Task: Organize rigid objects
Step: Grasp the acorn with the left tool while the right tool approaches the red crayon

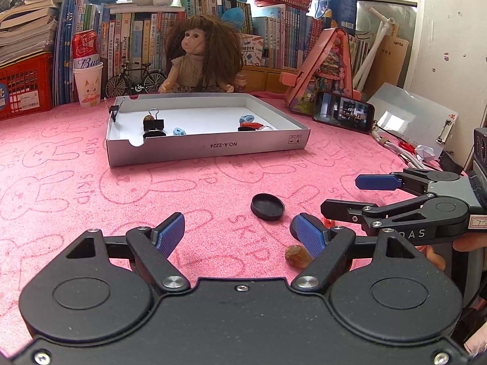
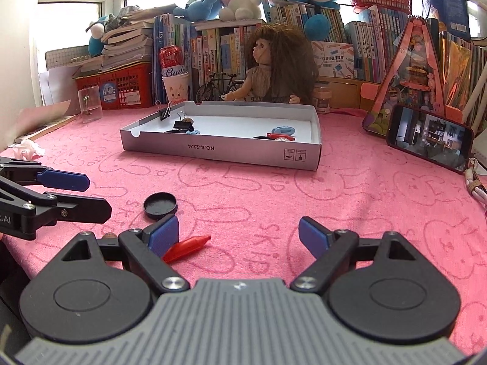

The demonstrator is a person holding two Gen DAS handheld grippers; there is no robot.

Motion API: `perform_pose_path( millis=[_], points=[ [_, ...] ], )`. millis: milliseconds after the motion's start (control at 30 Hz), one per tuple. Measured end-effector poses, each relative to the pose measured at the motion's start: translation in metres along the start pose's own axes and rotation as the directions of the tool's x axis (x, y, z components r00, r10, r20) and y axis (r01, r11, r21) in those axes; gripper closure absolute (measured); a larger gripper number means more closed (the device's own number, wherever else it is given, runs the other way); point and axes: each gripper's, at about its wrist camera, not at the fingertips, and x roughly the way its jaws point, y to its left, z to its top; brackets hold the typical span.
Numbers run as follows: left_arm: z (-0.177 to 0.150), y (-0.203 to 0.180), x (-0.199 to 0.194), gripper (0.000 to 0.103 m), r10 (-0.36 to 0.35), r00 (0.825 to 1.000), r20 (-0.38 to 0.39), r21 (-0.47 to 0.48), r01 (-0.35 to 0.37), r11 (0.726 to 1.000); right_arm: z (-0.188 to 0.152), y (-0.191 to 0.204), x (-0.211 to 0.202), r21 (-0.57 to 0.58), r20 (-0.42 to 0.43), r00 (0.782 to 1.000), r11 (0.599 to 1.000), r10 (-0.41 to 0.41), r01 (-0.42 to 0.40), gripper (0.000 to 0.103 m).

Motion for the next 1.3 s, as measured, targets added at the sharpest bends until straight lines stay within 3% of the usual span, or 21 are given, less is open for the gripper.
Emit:
perform_pose_path(
  millis=[267, 533, 700, 867, 1067, 1133, 1233, 1300],
  points=[
    [-0.012, -0.008, -0.003, 0.032, -0.043, 0.999, -0.030, 0.055, 0.045, 0.997, -0.004, -0.001, -0.002, 0.013, -0.005, 1.000, 1.000, -0.005, 0.005, 0.011],
    [-0.015, -0.015, -0.005, 0.057, -0.104, 0.994, -0.044, 0.069, 0.107, 0.992, -0.007, 0.001, -0.007, -0.005, 0.002, 1.000, 1.000, 0.021, -0.021, 0.011],
    [-0.018, -0.020, -0.006, 0.057, -0.139, 0.989, -0.042, 0.096, 0.142, 0.985, -0.009, 0.006, -0.010, -0.054, -0.008, 0.997, 0.996, 0.076, -0.076, 0.011],
    [-0.020, -0.026, -0.003, 0.058, -0.139, 0.989, -0.049, 0.135, 0.145, 0.980, -0.004, 0.010, -0.002, -0.176, -0.065, 0.989, 0.974, 0.135, -0.144, 0.012],
    [-0.025, -0.035, -0.001, 0.064, -0.133, 0.990, -0.037, 0.204, 0.138, 0.969, 0.004, 0.012, 0.007, -0.242, -0.116, 0.972, 0.943, 0.203, -0.226, 0.021],
    [-0.027, -0.036, 0.000, 0.072, -0.119, 0.993, -0.027, 0.223, 0.122, 0.967, 0.004, 0.013, 0.007, -0.239, -0.120, 0.967, 0.938, 0.226, -0.250, 0.026],
    [-0.028, -0.038, 0.000, 0.081, -0.089, 0.996, -0.010, 0.241, 0.089, 0.967, 0.002, 0.015, 0.004, -0.235, -0.122, 0.960, 0.932, 0.253, -0.276, 0.041],
    [-0.027, -0.036, 0.000, 0.081, -0.065, 0.998, 0.004, 0.227, 0.063, 0.972, 0.002, 0.017, 0.003, -0.240, -0.121, 0.960, 0.931, 0.253, -0.275, 0.051]
  ],
)
